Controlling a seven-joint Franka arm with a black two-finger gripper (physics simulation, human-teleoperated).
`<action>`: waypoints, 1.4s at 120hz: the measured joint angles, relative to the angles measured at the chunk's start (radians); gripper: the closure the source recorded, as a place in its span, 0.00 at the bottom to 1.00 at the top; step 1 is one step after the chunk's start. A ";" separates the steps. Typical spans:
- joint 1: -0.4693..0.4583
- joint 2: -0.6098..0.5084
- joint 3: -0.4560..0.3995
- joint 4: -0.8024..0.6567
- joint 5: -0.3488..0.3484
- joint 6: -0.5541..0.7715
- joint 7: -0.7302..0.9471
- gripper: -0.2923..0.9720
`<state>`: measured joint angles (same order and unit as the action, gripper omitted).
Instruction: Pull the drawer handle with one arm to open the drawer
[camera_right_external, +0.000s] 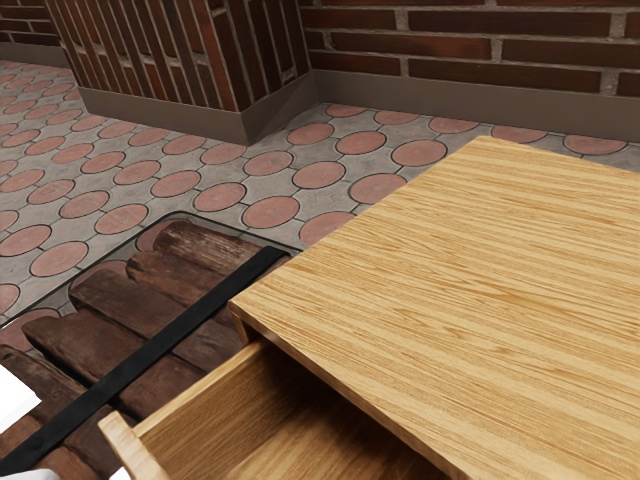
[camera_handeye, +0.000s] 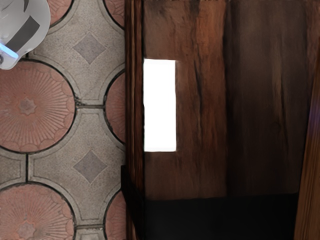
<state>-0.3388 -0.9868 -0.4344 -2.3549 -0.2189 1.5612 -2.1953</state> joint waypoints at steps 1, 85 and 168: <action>0.000 -0.001 0.000 0.000 -0.001 -0.001 0.000 0.23; -0.073 -0.148 -0.034 0.001 -0.043 -0.139 -0.084 0.23; -0.050 -0.156 -0.011 0.025 0.054 -0.085 -0.106 0.23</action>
<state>-0.3889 -1.1430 -0.4457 -2.3304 -0.1653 1.4761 -2.3016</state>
